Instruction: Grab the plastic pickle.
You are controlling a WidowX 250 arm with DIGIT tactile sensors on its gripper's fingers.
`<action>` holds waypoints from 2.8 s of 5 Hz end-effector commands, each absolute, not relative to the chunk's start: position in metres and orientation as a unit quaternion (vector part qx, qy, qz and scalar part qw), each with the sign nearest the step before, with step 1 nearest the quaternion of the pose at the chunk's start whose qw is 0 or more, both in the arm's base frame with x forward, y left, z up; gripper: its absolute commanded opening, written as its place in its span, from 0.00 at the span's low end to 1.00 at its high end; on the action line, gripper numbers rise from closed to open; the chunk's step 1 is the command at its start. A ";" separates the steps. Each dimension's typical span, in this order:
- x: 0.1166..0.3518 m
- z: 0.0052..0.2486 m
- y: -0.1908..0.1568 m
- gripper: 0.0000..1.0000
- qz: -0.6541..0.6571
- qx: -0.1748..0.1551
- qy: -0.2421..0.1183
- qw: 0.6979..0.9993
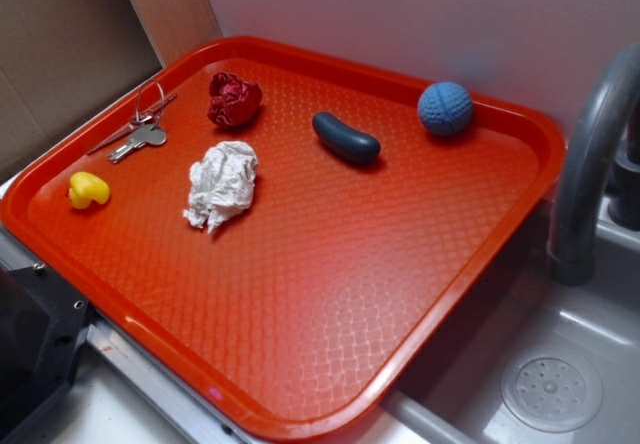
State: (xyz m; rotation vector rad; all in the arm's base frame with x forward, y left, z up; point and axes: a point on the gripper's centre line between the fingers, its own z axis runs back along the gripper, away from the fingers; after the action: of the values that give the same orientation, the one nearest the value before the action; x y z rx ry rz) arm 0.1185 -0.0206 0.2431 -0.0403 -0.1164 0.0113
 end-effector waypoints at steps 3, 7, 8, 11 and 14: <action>0.217 0.175 -0.056 1.00 0.185 -0.056 -0.046 0.980; 0.305 0.069 -0.056 1.00 0.453 -0.086 0.000 0.888; 0.305 0.067 -0.057 1.00 0.460 -0.096 -0.016 0.883; 0.305 0.067 -0.057 1.00 0.460 -0.096 -0.016 0.883; 0.310 0.013 -0.088 0.00 0.565 -0.058 -0.008 0.823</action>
State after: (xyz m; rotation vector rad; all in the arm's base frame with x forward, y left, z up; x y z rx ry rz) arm 0.3177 -0.0939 0.0157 -0.1257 -0.0226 1.1851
